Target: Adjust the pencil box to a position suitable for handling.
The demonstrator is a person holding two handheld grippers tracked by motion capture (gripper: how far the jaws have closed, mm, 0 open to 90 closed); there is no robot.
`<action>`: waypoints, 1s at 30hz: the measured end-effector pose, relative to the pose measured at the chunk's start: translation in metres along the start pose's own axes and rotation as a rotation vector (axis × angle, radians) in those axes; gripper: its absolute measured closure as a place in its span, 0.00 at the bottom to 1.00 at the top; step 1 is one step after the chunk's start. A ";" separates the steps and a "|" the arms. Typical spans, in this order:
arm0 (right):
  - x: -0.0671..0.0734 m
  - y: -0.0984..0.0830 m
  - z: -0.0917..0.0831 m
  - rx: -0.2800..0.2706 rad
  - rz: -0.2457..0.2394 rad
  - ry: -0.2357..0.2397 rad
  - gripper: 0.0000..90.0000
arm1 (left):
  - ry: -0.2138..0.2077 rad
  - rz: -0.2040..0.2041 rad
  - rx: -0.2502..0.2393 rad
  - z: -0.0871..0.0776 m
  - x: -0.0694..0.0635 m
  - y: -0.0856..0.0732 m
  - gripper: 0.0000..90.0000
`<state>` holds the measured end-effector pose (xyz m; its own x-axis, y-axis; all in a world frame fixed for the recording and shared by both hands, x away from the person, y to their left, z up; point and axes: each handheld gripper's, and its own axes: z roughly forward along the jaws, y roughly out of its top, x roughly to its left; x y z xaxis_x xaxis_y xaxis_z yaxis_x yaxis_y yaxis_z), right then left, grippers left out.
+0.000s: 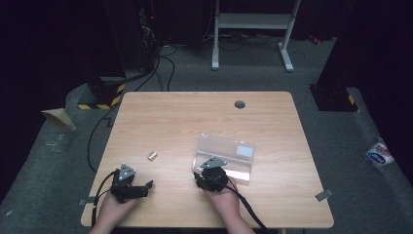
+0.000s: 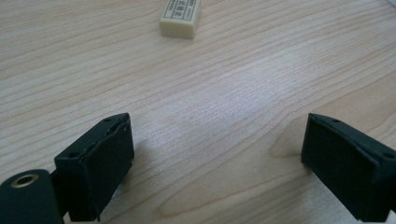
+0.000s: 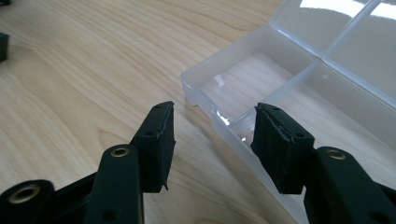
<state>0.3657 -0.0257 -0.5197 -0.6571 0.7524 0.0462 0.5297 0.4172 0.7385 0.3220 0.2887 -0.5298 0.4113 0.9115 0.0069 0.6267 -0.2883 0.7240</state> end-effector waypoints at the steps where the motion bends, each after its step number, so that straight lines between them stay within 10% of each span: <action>1: 0.005 0.001 0.002 -0.004 -0.026 0.015 0.53 | 0.000 0.000 0.000 0.000 0.000 0.000 0.10; 14: 0.021 0.002 -0.015 -0.049 -0.039 0.043 0.50 | 0.002 -0.001 -0.005 0.000 0.000 0.000 0.11; 30: -0.075 -0.042 -0.080 -0.081 0.124 -0.250 0.54 | 0.003 -0.002 -0.004 0.000 0.000 0.000 0.11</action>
<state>0.3497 -0.1412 -0.5004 -0.4319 0.9017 -0.0206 0.5466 0.2798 0.7893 0.3219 0.2885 -0.5301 0.4086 0.9127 0.0074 0.6247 -0.2855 0.7268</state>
